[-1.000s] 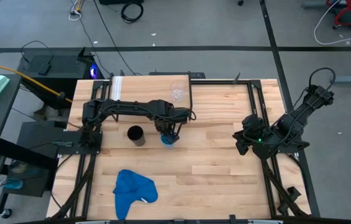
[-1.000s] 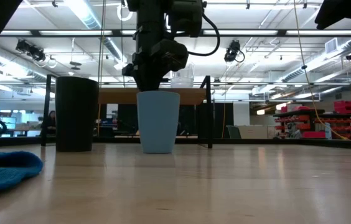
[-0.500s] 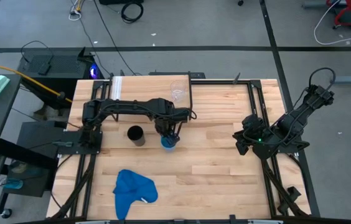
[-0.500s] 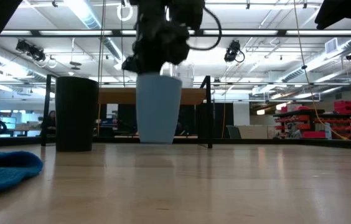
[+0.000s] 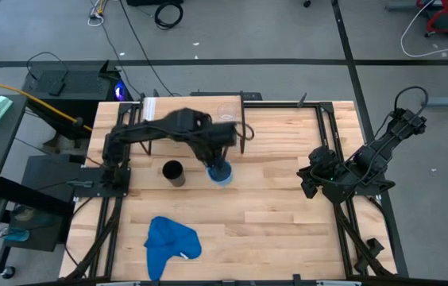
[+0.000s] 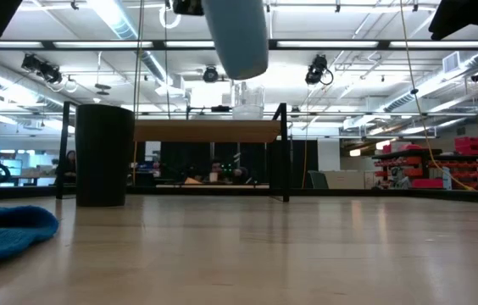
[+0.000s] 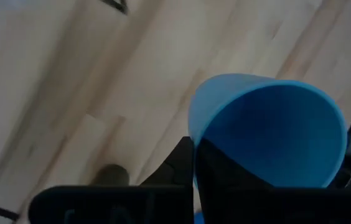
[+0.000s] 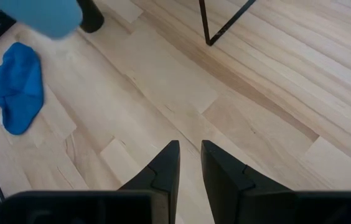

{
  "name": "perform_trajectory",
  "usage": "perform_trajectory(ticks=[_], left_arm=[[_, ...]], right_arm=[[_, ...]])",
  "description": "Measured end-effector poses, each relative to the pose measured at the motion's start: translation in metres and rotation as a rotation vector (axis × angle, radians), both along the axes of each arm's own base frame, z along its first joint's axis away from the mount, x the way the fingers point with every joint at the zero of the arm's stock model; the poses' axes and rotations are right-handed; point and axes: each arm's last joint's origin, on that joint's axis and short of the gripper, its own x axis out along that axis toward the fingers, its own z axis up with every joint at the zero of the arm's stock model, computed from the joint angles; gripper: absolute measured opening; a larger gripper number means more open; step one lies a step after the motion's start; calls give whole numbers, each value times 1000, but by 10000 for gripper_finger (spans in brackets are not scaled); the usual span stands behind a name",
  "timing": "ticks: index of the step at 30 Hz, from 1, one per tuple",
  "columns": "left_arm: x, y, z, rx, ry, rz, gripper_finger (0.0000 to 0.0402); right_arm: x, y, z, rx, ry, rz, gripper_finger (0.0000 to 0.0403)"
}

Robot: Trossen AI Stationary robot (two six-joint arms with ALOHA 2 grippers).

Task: Stack small to large cups/mugs on shelf
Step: Put the blue cup on the shelf

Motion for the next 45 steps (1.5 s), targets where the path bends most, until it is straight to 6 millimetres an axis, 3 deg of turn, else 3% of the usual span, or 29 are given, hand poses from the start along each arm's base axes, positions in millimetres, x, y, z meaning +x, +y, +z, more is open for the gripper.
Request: perform_trajectory(ticks=[4,11,18,25,29,33,40,45], left_arm=[[-6,18,13,46,-45,63,9],[-37,62,35,82,-97,199,9],[-92,100,73,111,-213,367,9],[-139,140,91,163,-264,570,9],[-152,165,89,165,-252,666,9],[-150,181,76,111,-217,688,9],[-136,190,26,11,-18,627,9],[-130,187,11,-12,38,600,9]], right_arm=[[0,0,0,0,0,0,73],[0,0,0,1,0,0,73],[0,0,0,0,0,1,73],[0,0,0,-1,0,2,73],[0,0,0,4,-2,-4,73],[0,0,0,5,-3,-5,73],[0,0,0,8,-6,-6,73],[0,0,0,9,-6,-6,73]])
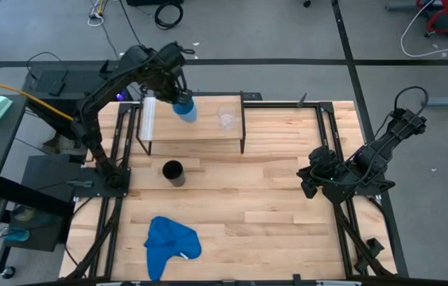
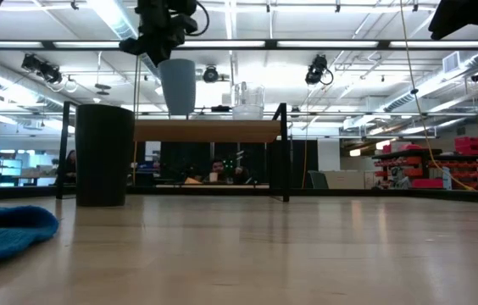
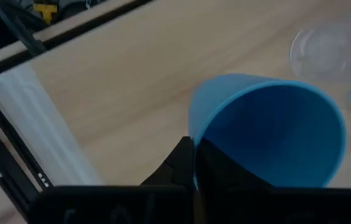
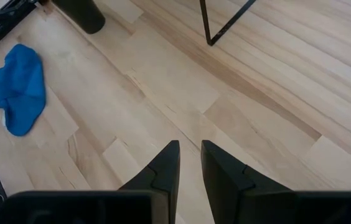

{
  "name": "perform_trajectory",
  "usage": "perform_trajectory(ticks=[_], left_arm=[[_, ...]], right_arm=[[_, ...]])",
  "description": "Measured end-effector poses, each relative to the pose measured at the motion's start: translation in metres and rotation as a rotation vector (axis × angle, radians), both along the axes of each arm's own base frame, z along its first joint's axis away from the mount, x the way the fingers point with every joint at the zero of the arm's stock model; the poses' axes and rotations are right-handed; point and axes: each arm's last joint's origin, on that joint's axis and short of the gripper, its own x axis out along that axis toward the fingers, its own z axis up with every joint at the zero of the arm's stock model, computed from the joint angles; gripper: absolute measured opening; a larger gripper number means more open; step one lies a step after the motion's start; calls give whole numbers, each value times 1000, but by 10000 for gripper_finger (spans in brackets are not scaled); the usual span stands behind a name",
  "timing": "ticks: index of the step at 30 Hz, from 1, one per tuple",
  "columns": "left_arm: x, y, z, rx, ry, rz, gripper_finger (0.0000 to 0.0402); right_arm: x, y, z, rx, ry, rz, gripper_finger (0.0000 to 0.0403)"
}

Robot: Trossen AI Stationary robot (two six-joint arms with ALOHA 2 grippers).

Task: Stack small to large cups/mugs on shelf
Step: Put the blue cup on the shelf

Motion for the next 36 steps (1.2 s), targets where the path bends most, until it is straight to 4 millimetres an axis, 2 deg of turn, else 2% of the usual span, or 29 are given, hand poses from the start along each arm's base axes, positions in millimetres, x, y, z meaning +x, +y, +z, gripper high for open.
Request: perform_trajectory(ticks=[21,36], left_arm=[[11,-5,-11,-10,41,-29,9],[24,5,-27,-20,81,-36,9]], right_arm=[[0,-1,0,-18,-11,-5,73],[0,-1,1,-21,-16,-7,73]])
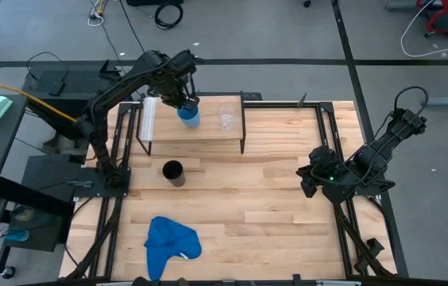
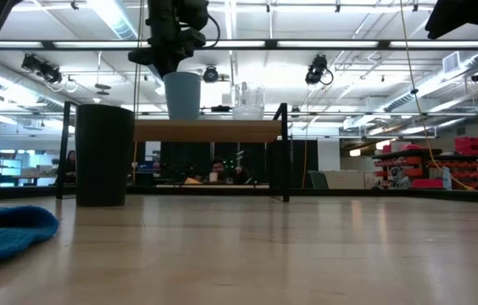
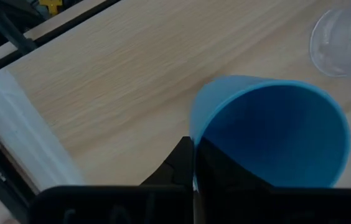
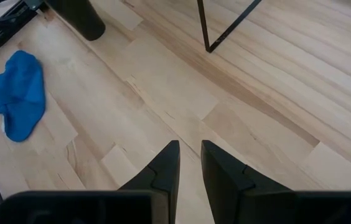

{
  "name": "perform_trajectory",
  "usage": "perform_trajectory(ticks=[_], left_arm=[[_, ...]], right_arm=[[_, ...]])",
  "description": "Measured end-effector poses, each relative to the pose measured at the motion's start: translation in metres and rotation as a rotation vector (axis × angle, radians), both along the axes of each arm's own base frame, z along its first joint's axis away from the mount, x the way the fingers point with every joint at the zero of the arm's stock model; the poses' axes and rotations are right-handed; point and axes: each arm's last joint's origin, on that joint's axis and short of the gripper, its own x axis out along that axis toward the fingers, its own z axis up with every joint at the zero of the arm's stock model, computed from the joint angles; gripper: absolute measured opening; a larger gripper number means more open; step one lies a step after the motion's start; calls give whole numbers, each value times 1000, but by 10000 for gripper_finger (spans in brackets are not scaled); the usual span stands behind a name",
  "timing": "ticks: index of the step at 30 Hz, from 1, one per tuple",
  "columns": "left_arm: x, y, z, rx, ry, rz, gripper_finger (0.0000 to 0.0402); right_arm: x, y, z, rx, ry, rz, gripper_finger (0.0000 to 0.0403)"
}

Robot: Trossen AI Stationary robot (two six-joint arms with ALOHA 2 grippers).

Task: Stack small to large cups/mugs on shelf
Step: Put the blue cup on the shelf

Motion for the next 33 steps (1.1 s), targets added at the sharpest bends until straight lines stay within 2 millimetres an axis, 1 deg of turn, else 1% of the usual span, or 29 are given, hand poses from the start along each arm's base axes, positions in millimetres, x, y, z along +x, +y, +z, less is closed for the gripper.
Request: perform_trajectory(ticks=[7,13,19,23,33], left_arm=[[2,2,0,16,-18,-7,16],[2,2,0,17,-16,-17,11],[3,2,-1,18,-12,-27,47],[3,2,0,18,-12,-28,58],[3,2,0,18,-13,-28,53]], right_arm=[[0,0,0,1,-1,0,73],[0,0,0,1,-1,0,73],[0,0,0,1,-1,0,73],[0,0,0,1,-1,0,73],[0,0,0,1,-1,0,73]])
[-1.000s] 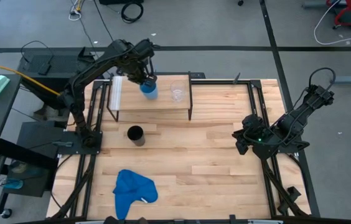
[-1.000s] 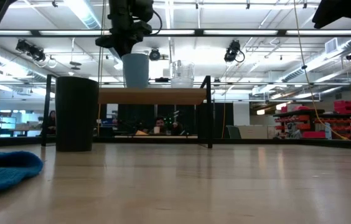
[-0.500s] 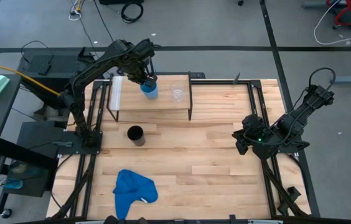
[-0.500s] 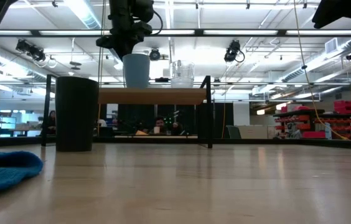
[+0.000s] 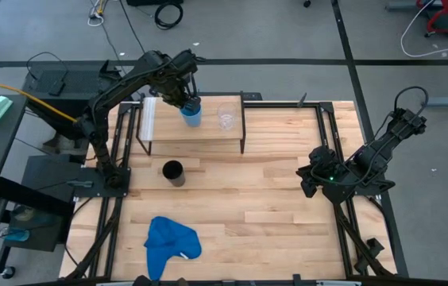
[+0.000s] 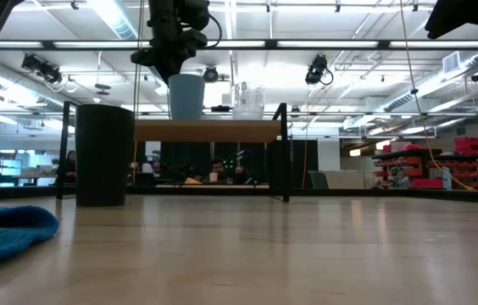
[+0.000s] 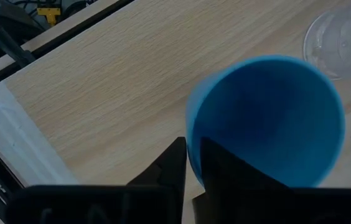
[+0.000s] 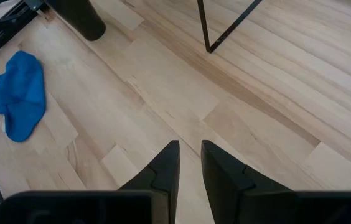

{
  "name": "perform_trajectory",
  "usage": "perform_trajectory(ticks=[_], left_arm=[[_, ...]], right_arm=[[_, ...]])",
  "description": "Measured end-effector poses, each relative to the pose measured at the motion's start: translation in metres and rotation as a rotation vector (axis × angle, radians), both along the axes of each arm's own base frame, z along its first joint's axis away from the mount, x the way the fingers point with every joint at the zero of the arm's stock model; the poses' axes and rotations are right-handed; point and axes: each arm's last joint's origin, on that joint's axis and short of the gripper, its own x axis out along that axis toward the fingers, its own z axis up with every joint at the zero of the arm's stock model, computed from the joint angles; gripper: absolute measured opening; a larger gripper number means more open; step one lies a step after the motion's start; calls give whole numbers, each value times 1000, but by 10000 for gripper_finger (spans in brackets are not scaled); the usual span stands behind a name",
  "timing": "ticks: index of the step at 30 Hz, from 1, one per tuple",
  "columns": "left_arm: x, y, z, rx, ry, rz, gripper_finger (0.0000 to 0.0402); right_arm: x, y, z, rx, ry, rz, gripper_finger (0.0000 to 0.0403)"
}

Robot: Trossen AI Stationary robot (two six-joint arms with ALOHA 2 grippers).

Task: Stack small to large cups/mugs on shelf
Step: Put the blue cup on the shelf

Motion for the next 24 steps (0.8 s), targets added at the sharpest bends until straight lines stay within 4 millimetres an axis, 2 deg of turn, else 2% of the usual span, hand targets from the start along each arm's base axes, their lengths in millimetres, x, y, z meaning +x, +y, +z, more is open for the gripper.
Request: perform_trajectory(ticks=[20,24], left_arm=[[0,-1,1,-19,-17,-7,118],[0,-3,8,-57,-67,-35,126]], right_arm=[[0,0,0,1,-2,0,73],[0,0,0,2,-2,0,73]])
